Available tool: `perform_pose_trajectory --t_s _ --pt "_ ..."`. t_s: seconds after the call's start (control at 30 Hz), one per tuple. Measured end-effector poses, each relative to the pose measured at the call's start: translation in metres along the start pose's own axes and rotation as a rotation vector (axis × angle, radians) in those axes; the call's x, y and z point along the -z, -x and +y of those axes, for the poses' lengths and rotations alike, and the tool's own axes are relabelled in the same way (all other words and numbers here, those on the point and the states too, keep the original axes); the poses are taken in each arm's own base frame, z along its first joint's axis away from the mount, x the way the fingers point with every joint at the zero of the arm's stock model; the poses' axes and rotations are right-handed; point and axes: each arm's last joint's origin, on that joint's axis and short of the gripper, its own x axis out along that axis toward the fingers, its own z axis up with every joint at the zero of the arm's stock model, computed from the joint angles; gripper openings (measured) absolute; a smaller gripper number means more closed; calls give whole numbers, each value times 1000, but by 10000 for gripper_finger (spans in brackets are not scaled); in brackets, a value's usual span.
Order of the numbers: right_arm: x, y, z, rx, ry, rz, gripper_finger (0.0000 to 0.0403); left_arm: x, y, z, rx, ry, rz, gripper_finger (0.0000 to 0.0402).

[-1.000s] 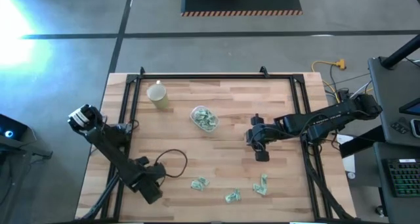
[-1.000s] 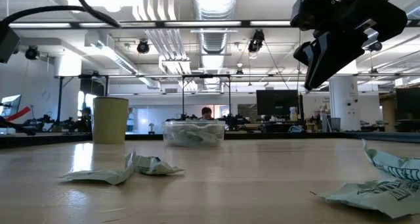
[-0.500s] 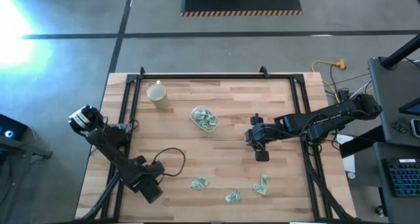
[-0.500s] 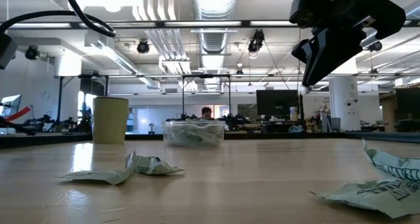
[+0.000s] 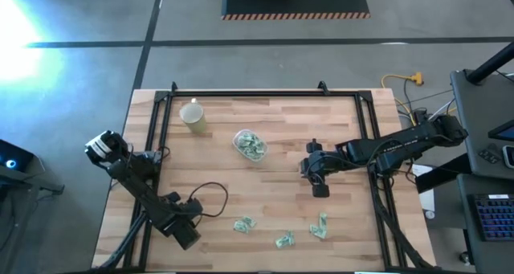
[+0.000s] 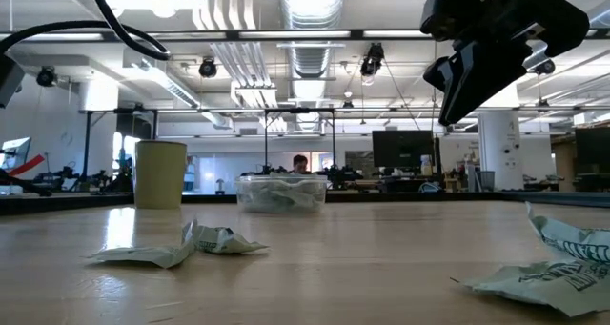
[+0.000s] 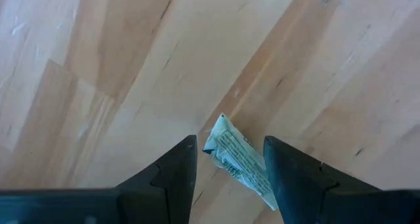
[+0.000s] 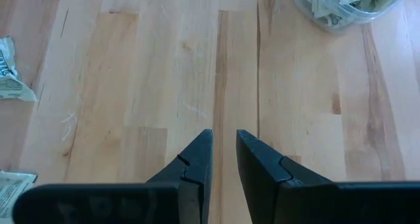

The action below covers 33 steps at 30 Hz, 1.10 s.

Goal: Pick and place Stevia / Truvia into bins
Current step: Put the stevia packet into the transparent container

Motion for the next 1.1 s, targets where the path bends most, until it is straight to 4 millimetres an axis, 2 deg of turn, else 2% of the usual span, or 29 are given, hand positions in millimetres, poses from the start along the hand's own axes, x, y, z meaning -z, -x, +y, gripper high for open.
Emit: perform_pose_trajectory --t_s 0.63,1.1 --pt "0 0 0 0 0 -1 59 1 -11 4 32 -1 3 155" --pt "0 0 0 1 0 -1 59 1 -8 1 46 -70 10 27"
